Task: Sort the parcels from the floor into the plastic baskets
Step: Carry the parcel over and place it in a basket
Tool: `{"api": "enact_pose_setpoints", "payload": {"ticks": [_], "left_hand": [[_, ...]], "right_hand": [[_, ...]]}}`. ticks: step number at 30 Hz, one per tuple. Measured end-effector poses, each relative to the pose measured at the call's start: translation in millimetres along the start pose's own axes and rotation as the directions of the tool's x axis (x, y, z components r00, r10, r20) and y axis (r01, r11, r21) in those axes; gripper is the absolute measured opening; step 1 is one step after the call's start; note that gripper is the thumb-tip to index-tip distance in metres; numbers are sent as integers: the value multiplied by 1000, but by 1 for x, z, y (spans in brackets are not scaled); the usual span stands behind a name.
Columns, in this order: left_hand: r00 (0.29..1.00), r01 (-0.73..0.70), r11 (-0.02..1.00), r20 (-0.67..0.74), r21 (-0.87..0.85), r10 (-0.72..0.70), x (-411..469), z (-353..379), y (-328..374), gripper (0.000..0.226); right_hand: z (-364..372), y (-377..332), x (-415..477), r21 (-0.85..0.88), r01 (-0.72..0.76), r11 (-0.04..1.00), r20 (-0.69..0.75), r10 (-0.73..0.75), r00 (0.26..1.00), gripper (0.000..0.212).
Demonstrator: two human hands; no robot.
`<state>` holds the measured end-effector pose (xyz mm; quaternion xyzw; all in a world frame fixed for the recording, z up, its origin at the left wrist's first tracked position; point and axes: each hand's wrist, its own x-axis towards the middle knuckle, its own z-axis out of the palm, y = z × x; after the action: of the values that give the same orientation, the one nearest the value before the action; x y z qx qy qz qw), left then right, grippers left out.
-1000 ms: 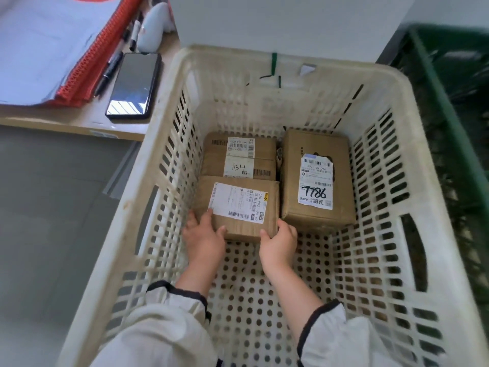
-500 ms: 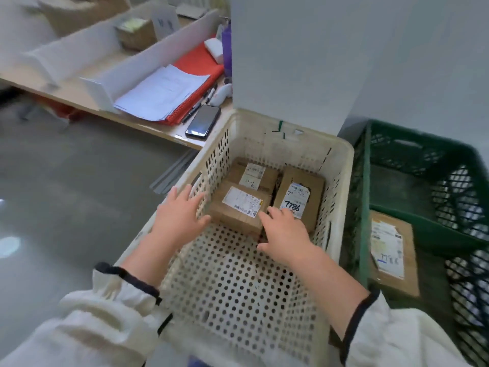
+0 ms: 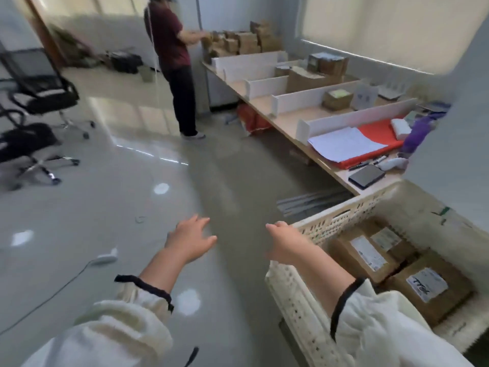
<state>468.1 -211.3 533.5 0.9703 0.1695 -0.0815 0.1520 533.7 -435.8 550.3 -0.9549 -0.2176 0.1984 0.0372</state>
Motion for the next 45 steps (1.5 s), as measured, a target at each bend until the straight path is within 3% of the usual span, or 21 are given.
{"api": "enact_pose_setpoints", "payload": {"ticks": [4, 7, 10, 14, 17, 23, 26, 30, 35, 39, 42, 45], "left_hand": [[980, 193, 980, -45, -42, -195, -62, -18, -119, 62], [919, 382, 920, -68, -87, -388, -131, -27, -205, 62], [804, 576, 804, -79, -149, -590, -205, -26, -271, 62], [638, 737, 627, -46, -251, -768, -295, -7, -322, 61], [489, 812, 467, -30, -349, -872, -344, 13, -339, 56], [264, 849, 207, 51, -485, -963, -371, 52, -348, 47], [147, 853, 56, 137, -519, -980, -364, 83, -350, 49], [54, 797, -56, 162, -602, -985, -356, 127, -359, 54], [-137, 742, -305, 310, -597, -941, -364, 243, -388, 48], [-242, 777, -388, 334, -496, -911, -361, 385, -439, 60], [-263, 773, -406, 337, -487, -904, -355, 504, -490, 71], [-247, 784, -412, 376, -465, -893, -342, 610, -545, 73]], "right_hand": [[17, -113, 15, -72, 161, 984, 86, -154, 984, 65], [47, -210, 14, -90, 360, 929, 165, -342, 925, 70], [78, -294, 5, -88, 545, 834, 299, -500, 813, 75], [111, -379, -7, -165, 699, 696, 431, -587, 685, 75], [136, -430, -16, -188, 798, 572, 506, -641, 578, 69], [177, -487, -8, -174, 926, 334, 641, -676, 364, 65], [194, -505, 10, -194, 950, 245, 690, -654, 309, 67], [233, -525, 25, -202, 965, 168, 721, -641, 262, 64], [357, -541, 21, -78, 995, 65, 764, -638, 102, 69], [515, -552, 38, -43, 999, -16, 791, -612, 24, 67], [646, -563, 68, -19, 999, -27, 797, -604, -1, 69], [766, -575, 100, 43, 995, -89, 787, -611, -89, 68]]}}
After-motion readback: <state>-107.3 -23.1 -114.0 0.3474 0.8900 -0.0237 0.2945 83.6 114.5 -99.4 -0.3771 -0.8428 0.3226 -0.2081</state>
